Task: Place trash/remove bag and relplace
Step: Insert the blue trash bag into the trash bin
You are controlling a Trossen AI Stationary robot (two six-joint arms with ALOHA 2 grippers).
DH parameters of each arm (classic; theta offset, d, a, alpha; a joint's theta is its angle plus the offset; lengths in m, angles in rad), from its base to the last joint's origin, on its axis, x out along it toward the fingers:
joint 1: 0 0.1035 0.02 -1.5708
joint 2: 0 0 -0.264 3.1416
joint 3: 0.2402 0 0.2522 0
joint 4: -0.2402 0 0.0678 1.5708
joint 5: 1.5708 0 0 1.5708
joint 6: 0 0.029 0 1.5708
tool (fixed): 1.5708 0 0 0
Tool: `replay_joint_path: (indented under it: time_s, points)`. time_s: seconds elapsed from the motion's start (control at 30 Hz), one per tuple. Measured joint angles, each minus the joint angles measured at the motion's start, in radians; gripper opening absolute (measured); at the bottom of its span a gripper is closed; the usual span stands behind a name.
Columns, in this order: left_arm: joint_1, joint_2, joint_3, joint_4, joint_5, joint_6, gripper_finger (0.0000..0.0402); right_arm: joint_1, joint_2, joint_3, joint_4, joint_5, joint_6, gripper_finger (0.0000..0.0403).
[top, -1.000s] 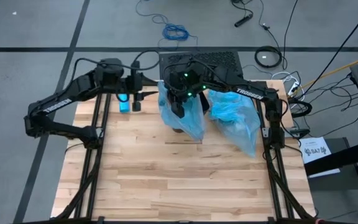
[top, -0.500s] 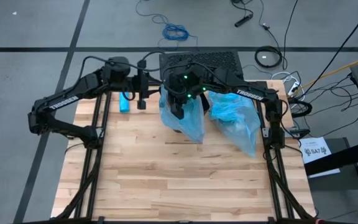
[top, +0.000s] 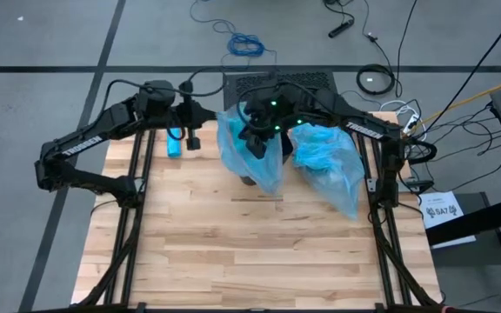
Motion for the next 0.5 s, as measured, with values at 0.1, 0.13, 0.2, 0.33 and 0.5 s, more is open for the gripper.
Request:
replay_joint_path:
  time_s: [0.1, 0.13, 0.2, 0.33, 0.5]
  points:
    - [0.0, -0.027, 0.0, -0.047, -0.041, -0.002, 0.0002, 0.0, -0.021, 0.0, -0.021, 0.008, 0.044, 0.0]
    - [0.0, -0.035, 0.0, -0.068, -0.046, -0.008, 0.0002, 0.0, -0.026, 0.0, -0.033, 0.009, 0.056, 0.0]
    - [-0.001, -0.05, 0.0, -0.098, -0.05, -0.047, 0.0002, -0.005, -0.032, 0.001, -0.087, 0.009, 0.073, 0.0]
    - [-0.002, -0.072, 0.0, -0.133, -0.035, -0.147, 0.0001, -0.026, -0.022, 0.002, -0.257, 0.109, 0.053, 0.0]
    - [-0.024, -0.074, 0.0, -0.155, 0.072, -0.241, 0.0001, -0.055, -0.022, 0.002, -0.343, 0.525, -0.012, 0.0]
